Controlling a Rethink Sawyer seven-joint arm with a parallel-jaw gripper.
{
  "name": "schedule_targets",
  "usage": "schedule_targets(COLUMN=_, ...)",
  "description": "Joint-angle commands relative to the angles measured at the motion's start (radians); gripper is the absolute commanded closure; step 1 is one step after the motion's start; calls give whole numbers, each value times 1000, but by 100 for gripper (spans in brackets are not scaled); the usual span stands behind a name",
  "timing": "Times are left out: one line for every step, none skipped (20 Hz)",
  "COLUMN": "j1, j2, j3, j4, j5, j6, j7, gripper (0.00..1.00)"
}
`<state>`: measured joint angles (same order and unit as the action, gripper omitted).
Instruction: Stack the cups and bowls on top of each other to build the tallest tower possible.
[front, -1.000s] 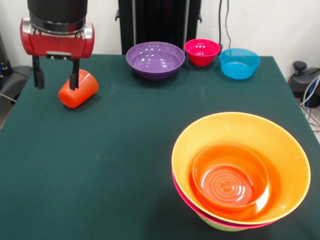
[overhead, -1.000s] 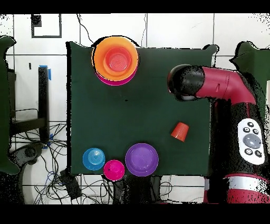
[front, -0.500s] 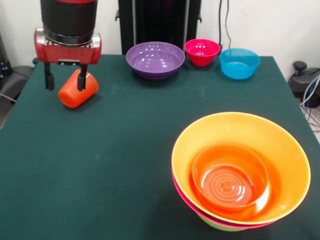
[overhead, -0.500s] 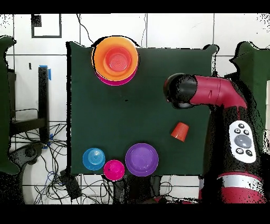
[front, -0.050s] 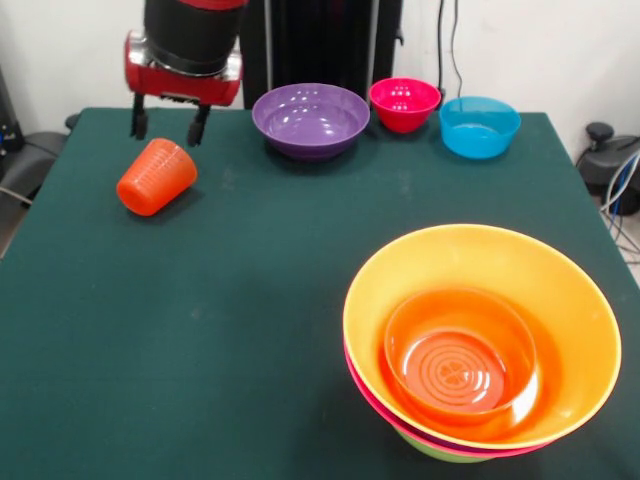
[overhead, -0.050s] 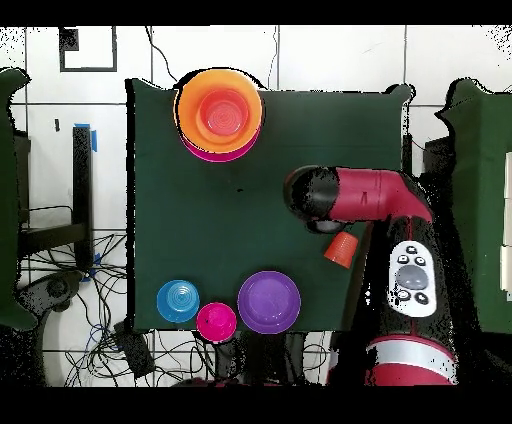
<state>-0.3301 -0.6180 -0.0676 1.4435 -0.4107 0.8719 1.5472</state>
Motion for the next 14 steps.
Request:
schedule_targets(j1=57, j2=34, j3=-42, j4=97, j5=-5, j6=-59, j7=250, gripper=0)
schedule_targets(j1=61, j2=32, j3=-45, j4=104, j5=-4, j6=-52, j7=254, gripper=0)
schedule_targets(j1=66, j2=30, j3=-49, j4=113, j5=-4, j6=-54, j7=265, gripper=0)
schedule_targets(j1=73, j2=26, j3=-53, j4=130, j5=2, j6=-55, j7=287, gripper=0)
schedule_targets(j1=76, j2=25, j3=-53, j4=142, j5=9, j6=-64, j7=306, gripper=0)
schedule_targets(j1=79, j2=24, j3=-53, j4=155, j5=13, j6=-67, j7=319, gripper=0)
schedule_targets(j1=83, j2=20, j3=-49, j4=172, j5=17, j6=-74, j7=328, gripper=0)
schedule_targets(j1=86, j2=21, j3=-46, j4=181, j5=21, j6=-73, j7=337, gripper=0)
schedule_targets(j1=88, j2=22, j3=-42, j4=190, j5=28, j6=-73, j7=349, gripper=0)
schedule_targets(j1=91, j2=24, j3=-35, j4=199, j5=32, j6=-80, j7=357, gripper=0)
schedule_targets(j1=89, j2=25, j3=-26, j4=210, j5=40, j6=-88, j7=361, gripper=0)
schedule_targets(j1=86, j2=28, j3=-15, j4=215, j5=46, j6=-91, j7=359, gripper=0)
schedule_targets(j1=80, j2=33, j3=-3, j4=215, j5=52, j6=-98, j7=355, gripper=0)
schedule_targets(j1=74, j2=35, j3=9, j4=226, j5=63, j6=-106, j7=354, gripper=0)
